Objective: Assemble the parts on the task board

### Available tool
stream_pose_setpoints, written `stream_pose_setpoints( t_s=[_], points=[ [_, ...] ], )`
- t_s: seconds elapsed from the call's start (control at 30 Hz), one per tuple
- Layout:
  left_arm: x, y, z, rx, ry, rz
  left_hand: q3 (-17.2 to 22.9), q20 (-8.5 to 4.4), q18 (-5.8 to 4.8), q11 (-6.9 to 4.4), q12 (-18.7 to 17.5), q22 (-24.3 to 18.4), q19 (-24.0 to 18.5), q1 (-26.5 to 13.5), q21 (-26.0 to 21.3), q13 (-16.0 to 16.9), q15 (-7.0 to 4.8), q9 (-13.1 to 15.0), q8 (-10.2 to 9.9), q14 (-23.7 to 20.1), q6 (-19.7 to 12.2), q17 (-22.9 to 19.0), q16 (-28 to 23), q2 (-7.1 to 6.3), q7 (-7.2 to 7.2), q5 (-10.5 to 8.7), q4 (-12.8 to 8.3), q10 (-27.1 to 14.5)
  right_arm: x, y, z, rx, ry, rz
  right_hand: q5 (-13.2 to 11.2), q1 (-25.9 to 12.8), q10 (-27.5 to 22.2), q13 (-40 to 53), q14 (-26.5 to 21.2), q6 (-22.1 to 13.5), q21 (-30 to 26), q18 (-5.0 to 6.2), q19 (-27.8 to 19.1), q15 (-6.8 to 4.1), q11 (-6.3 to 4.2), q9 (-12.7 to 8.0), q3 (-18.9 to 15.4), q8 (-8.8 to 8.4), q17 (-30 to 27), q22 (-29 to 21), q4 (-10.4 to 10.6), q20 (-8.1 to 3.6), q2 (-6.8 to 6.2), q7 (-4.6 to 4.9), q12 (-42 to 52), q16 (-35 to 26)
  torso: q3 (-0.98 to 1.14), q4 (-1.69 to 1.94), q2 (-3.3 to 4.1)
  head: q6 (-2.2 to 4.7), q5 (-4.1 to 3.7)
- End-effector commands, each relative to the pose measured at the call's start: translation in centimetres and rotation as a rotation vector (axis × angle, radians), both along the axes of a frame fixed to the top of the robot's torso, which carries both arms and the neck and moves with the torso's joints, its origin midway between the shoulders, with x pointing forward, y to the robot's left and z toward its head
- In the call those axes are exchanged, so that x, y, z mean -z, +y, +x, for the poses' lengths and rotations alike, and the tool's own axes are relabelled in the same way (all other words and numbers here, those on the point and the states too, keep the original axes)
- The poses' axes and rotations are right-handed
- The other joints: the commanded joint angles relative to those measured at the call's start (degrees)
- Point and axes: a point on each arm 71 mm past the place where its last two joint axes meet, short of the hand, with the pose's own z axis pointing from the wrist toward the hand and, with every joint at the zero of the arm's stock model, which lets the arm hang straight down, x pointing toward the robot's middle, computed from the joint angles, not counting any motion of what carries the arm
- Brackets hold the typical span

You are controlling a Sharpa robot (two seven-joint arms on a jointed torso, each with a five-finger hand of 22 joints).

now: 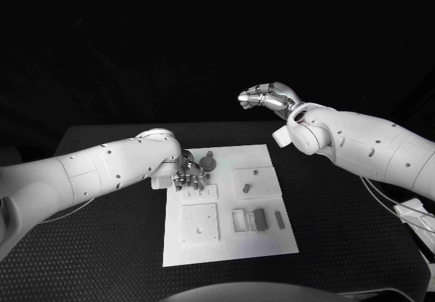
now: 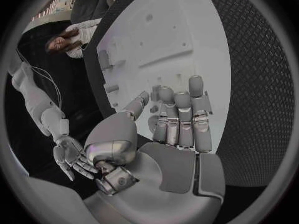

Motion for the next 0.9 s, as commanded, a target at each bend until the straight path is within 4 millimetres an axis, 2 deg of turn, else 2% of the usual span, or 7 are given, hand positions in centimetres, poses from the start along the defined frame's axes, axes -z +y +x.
stream_pose_setpoints(
  t_s=[0.03,0.23,0.53,0.9],
  points=[
    [-0.2,-0.3,0.2,0.005,-0.037,-0.002,-0.2,-0.33,-0.65,-0.16,0.4,1.3,-0.3,-0.4,0.4,-0.2,-0.14,-0.3,-0.5,-0.5,0.1,-0.4,0.4,-0.41,0.11,-1.49,0.1,-0.1,0.0,0.2,-0.1,-0.018,0.001,0.004,0.0,-0.5,0.2,-0.1,-0.5,-0.4,-0.3,-1.07,-0.4,-0.11,0.01,-0.1,0.0,0.31,-0.1,0.1,0.4,-0.06,-0.17,3.47,-0.3,-0.4,0.01,-0.03,0.00,0.08,-0.02],
    [-0.2,-0.9,0.0,0.034,-0.054,0.014,-0.1,-0.34,-0.57,0.00,0.6,1.3,-0.3,-0.2,0.6,-0.4,-0.09,-1.0,-1.3,-0.4,-0.5,-0.9,0.8,-0.98,0.31,-2.29,0.1,0.0,0.0,0.1,-0.1,-0.018,0.002,0.003,0.0,-0.5,0.2,-0.1,-0.5,-0.4,-0.3,-1.07,-0.4,-0.10,0.01,-0.1,0.0,0.32,-0.1,0.1,0.4,-0.06,-0.18,3.47,-0.3,-0.4,-0.01,0.03,0.00,0.04,-0.13],
    [-0.2,-1.5,-0.2,0.041,-0.070,0.009,0.1,-0.31,-0.49,0.05,0.8,1.3,-0.2,-0.1,0.8,-0.5,-0.04,-1.6,-1.6,-0.4,-0.5,-1.2,1.1,-1.07,0.37,-2.51,0.2,0.1,0.0,0.1,-0.1,-0.019,0.003,0.003,0.0,-0.5,0.2,-0.2,-0.5,-0.4,-0.4,-1.07,-0.4,-0.09,0.01,-0.1,0.0,0.34,-0.1,0.1,0.4,-0.07,-0.19,3.47,-0.3,-0.4,-0.02,0.04,-0.02,0.00,-0.29],
    [0.3,-1.6,-0.1,0.041,-0.077,0.026,0.5,-0.22,-0.37,0.16,1.1,1.3,-0.1,0.5,1.1,-0.7,0.04,-2.6,-2.2,-0.3,-0.4,-1.8,1.4,0.01,0.49,-2.43,0.0,0.2,0.0,0.1,-0.1,-0.022,0.007,0.003,0.0,-0.5,0.2,-0.2,-0.5,-0.4,-0.4,-1.08,-0.5,-0.07,0.01,-0.1,0.0,0.36,-0.1,0.2,0.5,-0.06,-0.16,3.49,-0.3,-0.4,-0.04,-0.03,0.03,0.08,-0.45]
  ],
)
